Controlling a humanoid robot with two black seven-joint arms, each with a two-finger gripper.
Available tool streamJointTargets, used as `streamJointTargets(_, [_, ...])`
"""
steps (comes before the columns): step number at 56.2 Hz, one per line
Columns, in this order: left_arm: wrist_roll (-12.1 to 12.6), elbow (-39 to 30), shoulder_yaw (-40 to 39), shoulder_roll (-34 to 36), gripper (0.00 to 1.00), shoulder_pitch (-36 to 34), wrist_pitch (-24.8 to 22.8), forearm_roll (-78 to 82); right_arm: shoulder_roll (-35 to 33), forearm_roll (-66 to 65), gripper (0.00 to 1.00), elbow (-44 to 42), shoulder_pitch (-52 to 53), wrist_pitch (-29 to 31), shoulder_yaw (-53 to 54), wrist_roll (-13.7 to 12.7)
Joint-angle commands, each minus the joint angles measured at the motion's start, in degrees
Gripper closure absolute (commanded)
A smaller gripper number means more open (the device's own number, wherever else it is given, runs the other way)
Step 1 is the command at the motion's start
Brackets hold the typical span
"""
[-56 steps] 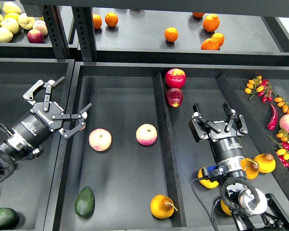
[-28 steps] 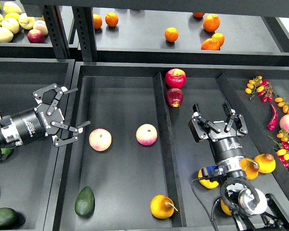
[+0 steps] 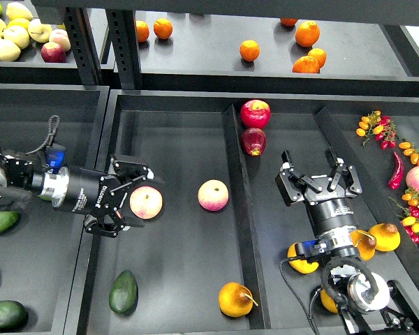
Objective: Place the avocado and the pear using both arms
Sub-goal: 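Swing the left gripper over and down toward the dark green avocado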
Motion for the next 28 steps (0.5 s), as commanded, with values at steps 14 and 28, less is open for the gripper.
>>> streamJointTargets(14, [0.0,1.1,19.5,-8.0,0.01,-9.2,0.0,3.4,0.0,-1.7,0.00,-0.1,0.0,0.0,2.3,0.1])
streamJointTargets(28, [0.0,5.1,29.4,-16.0,0.01,-13.6,0.0,6.1,0.0,-3.1,0.00,0.0,0.0,0.1,2.7,0.3])
